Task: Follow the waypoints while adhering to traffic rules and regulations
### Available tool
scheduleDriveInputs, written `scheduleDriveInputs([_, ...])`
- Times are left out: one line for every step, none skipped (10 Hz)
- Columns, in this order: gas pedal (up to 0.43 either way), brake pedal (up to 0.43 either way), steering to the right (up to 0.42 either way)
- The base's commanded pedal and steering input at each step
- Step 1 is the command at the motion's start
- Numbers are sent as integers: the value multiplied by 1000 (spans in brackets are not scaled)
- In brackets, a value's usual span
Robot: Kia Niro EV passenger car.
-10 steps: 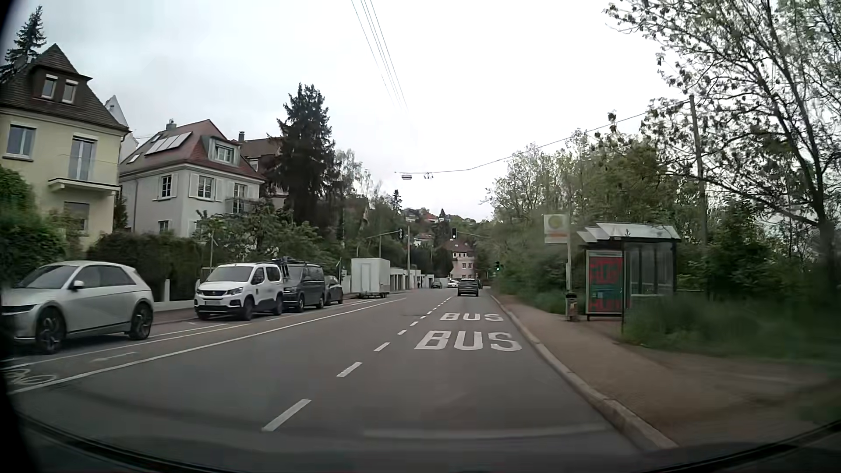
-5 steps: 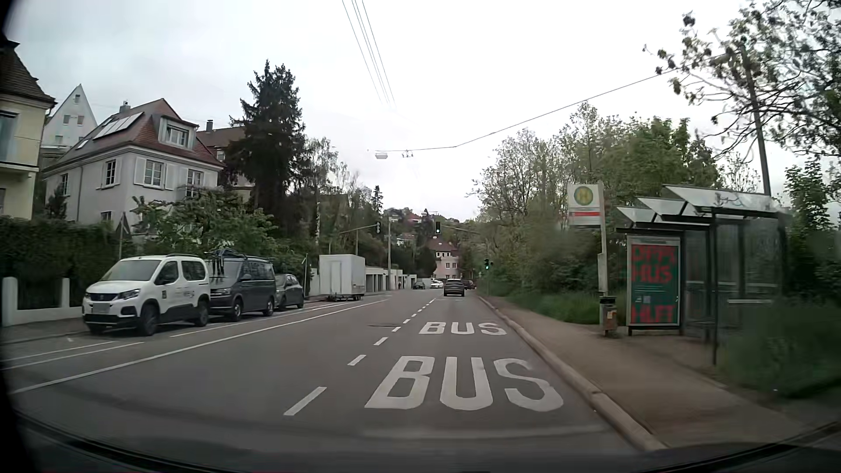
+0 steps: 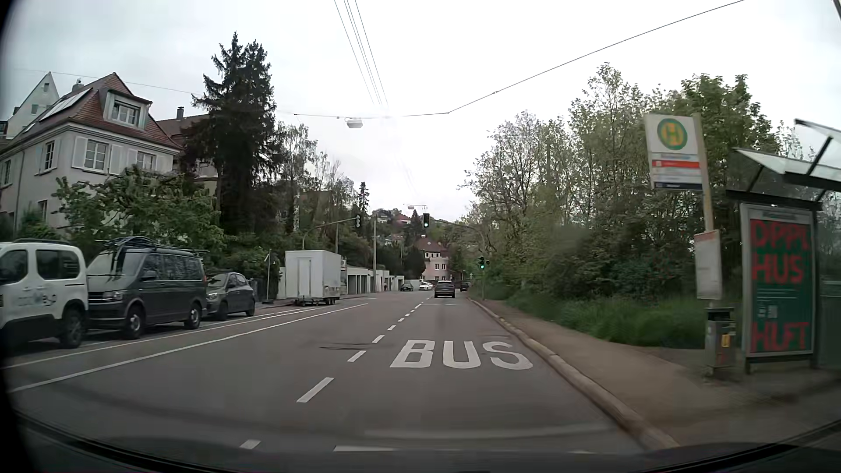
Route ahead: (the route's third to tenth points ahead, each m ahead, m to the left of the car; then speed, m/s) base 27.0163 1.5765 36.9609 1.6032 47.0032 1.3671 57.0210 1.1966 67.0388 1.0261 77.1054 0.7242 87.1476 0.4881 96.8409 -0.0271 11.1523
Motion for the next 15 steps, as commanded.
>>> scheduleDriveInputs([79,0,11])
scheduleDriveInputs([79,0,8])
scheduleDriveInputs([79,0,8])
scheduleDriveInputs([79,0,7])
scheduleDriveInputs([79,0,6])
scheduleDriveInputs([79,0,4])
scheduleDriveInputs([79,0,4])
scheduleDriveInputs([87,0,4])
scheduleDriveInputs([87,0,3])
scheduleDriveInputs([79,0,-1])
scheduleDriveInputs([59,0,-2])
scheduleDriveInputs([0,0,2])
scheduleDriveInputs([0,0,-1])
scheduleDriveInputs([0,0,-4])
scheduleDriveInputs([0,0,-4])
